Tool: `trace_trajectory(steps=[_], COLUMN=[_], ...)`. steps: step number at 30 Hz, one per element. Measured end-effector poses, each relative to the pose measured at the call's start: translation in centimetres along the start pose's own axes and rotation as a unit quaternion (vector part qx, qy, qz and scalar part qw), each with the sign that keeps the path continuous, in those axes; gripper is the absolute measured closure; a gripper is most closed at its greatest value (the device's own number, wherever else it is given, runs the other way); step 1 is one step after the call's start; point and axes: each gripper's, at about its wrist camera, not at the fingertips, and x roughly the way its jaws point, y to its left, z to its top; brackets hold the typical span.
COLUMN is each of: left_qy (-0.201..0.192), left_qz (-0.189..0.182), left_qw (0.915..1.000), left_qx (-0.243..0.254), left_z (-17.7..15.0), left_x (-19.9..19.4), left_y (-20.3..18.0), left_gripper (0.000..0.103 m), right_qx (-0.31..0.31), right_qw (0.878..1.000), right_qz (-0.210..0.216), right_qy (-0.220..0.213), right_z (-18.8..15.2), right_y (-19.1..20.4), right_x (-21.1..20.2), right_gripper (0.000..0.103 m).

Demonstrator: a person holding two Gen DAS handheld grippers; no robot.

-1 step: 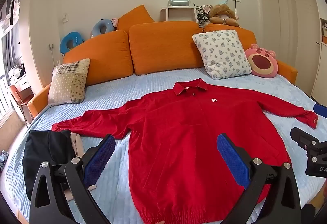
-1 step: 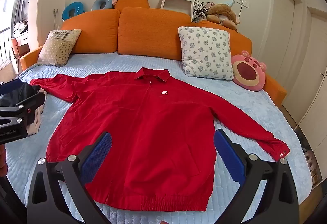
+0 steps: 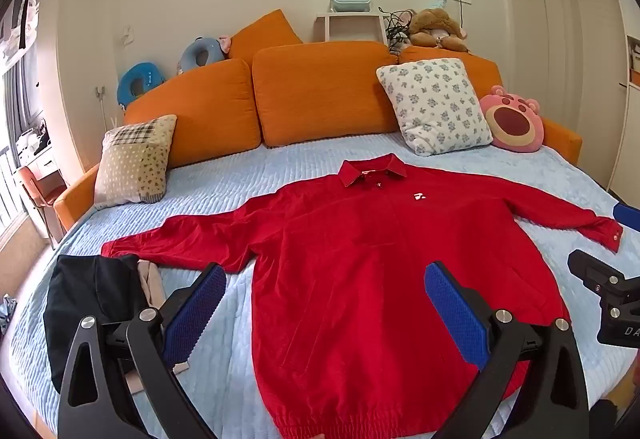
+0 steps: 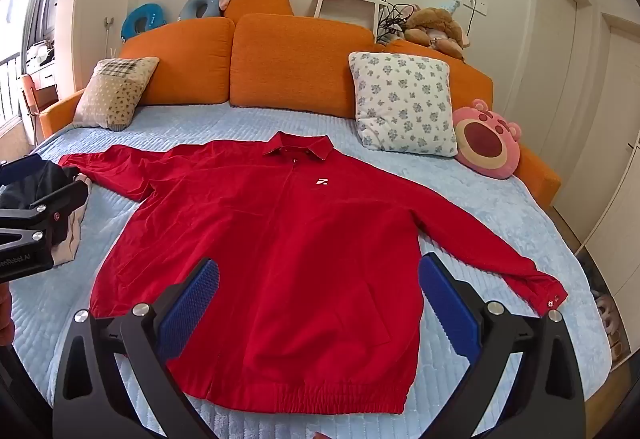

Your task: Fold large clothes

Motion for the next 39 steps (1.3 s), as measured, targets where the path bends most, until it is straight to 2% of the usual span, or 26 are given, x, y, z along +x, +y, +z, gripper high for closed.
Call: trace_trajectory(steps=[39], left_qy=[0.004], left_qz=[-0.004], left_qw=[1.0], left_qx=[-0.001], left_z=[0.22], left_x=[-0.18], left_y=[-0.01], left_gripper=[0.002], right_qx=[-0.006], right_qw=[1.0], right_qz=[0.001], right_qy=[-0.003], right_z=[0.13], right_y=[-0.39], right_x=[-0.13], right_gripper=[0.005])
